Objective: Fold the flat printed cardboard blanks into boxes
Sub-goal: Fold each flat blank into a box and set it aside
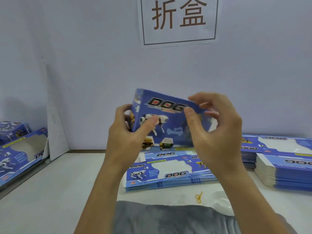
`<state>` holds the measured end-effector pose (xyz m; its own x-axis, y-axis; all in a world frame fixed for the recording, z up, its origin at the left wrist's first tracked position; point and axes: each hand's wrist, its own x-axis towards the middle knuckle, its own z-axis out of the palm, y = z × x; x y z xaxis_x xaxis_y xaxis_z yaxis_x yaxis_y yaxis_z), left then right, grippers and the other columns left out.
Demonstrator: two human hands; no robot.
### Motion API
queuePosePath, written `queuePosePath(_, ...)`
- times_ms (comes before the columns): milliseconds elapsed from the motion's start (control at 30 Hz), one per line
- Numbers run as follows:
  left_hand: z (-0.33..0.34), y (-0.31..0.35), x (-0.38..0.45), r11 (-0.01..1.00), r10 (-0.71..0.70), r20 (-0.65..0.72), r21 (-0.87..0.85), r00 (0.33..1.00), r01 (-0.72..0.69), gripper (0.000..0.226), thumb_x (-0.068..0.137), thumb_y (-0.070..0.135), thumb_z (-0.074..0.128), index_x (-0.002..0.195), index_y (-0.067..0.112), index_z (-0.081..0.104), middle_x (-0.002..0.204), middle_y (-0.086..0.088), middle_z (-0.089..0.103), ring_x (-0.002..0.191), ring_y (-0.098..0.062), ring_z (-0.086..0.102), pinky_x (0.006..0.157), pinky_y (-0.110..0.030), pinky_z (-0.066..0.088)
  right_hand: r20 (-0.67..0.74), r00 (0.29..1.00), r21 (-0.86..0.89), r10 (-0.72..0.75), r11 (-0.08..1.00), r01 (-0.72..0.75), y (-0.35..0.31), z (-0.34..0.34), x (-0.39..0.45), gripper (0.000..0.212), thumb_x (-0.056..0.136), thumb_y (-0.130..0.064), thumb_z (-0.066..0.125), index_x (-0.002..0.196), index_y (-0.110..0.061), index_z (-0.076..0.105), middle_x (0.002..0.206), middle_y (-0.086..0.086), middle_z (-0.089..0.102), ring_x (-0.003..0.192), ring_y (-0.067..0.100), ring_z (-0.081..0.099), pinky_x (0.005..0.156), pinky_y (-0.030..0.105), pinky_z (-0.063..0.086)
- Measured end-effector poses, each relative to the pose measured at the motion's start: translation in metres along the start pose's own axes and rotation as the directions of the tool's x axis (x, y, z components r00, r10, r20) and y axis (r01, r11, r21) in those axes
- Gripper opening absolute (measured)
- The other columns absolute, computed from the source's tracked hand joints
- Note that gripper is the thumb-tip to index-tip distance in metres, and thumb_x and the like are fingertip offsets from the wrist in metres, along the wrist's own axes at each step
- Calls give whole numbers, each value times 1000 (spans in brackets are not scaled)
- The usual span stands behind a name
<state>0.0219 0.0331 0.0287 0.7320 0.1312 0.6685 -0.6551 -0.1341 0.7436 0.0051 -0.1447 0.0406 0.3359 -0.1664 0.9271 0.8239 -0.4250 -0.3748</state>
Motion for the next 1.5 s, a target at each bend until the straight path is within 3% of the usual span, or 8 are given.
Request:
queuePosePath(133, 2, -20, 3, 943, -239, -206, -284, 949, 176, 50, 73, 61, 65, 109, 29, 52, 91, 16, 74, 89, -11, 73, 77, -34, 56, -72, 996, -105, 54, 993, -62, 3, 6, -5, 13, 89, -14, 59, 85, -22, 68, 76, -12, 62, 78, 10, 55, 69, 16, 41)
queuePosePath(267, 14, -27, 3, 847, -471, -283, -410, 836, 338, 36, 93, 64, 47, 109, 32, 44, 103, 10, 71, 100, -17, 68, 72, -45, 58, 143, 880, -4, 452, 890, -456, 10, 11, -9, 16, 99, -41, 52, 102, -30, 62, 76, -4, 66, 69, 9, 61, 65, 22, 48)
queuePosePath(467, 40, -28, -9, 752, -554, 85, -376, 828, 541, 70, 82, 72, 50, 133, 24, 54, 120, -1, 72, 109, -25, 69, 89, -55, 56, 309, 706, 177, 637, 691, -701, 25, 14, -15, 110, 64, -83, 59, 150, -53, -2, 144, -4, 51, 130, 16, 51, 109, 54, 42)
queuePosePath(667, 30, -38, -10, 775, -597, 359, 30, 717, 631, 95, 56, 90, 63, 129, 28, 59, 123, 8, 69, 119, -15, 59, 102, -49, 45, 113, 707, 399, 698, 620, -676, 48, -14, -6, 87, 82, -40, 75, 149, -48, 20, 112, 14, 70, 80, 14, 74, 60, 30, 57)
queuePosePath(867, 18, -41, -2, 897, -419, 81, -119, 904, 426, 88, 69, 77, 67, 142, 41, 35, 134, 10, 59, 123, -17, 57, 102, -48, 47, 422, 614, 233, 667, 575, -784, 59, -29, -6, 113, 52, -38, 94, 139, -64, 28, 123, 15, 61, 109, 28, 67, 97, 59, 49)
queuePosePath(1033, 24, -31, -2, 823, -310, 170, -444, 935, 354, 67, 74, 50, 75, 126, 14, 52, 89, -8, 74, 67, -24, 73, 59, -34, 58, 687, 500, 127, 527, 590, -797, 60, -21, -13, 92, 62, -44, 82, 134, -70, 31, 131, -2, 61, 107, 1, 67, 101, 40, 42)
queuePosePath(1333, 36, -31, -8, 867, -255, 139, -405, 957, 290, 61, 81, 42, 66, 134, 14, 50, 116, -16, 71, 92, -36, 73, 73, -45, 61, 474, 709, 270, 522, 681, -681, 56, -2, -22, 69, 74, -59, 73, 132, -45, 38, 120, 8, 63, 95, 22, 73, 81, 50, 61)
queuePosePath(1500, 30, -26, -6, 936, -162, 63, -306, 985, 173, 60, 79, 56, 62, 133, 54, 38, 134, -7, 61, 102, -31, 71, 88, -53, 57, 548, 687, 252, 478, 689, -680, 58, -10, -20, 53, 79, -46, 62, 129, -45, 43, 118, 13, 65, 106, 23, 69, 99, 53, 50)
